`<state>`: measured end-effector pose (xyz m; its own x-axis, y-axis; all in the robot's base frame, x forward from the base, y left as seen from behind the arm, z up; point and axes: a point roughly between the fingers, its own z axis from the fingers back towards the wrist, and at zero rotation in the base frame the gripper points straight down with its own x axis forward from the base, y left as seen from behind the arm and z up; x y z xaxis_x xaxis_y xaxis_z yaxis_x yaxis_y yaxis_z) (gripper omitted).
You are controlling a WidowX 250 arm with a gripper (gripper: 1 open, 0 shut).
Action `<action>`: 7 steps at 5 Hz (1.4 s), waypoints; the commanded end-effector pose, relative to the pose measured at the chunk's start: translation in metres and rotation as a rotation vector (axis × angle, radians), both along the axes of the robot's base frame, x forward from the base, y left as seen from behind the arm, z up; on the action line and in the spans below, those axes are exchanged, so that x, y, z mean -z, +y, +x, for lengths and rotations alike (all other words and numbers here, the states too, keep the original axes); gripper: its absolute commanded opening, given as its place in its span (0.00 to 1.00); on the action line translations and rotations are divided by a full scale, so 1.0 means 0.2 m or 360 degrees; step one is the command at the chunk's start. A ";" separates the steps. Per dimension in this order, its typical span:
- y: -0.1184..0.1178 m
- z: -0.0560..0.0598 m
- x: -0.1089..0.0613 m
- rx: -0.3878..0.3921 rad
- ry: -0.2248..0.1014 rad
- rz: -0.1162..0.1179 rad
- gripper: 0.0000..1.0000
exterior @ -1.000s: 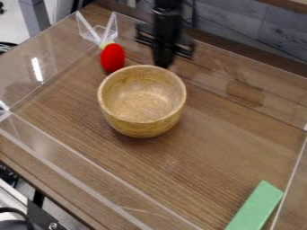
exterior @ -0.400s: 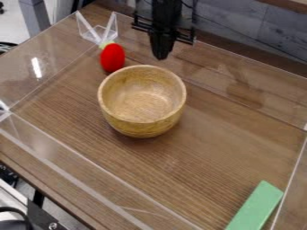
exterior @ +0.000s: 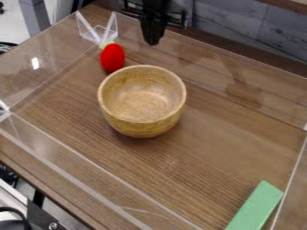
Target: Move the red fruit to the right
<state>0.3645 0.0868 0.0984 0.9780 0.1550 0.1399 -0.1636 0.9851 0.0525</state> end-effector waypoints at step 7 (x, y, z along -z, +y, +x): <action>0.39 0.06 0.13 -0.0227 0.0000 0.0169 0.00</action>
<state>0.3668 0.1614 0.0515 0.9538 0.2832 0.0999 -0.2956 0.9439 0.1470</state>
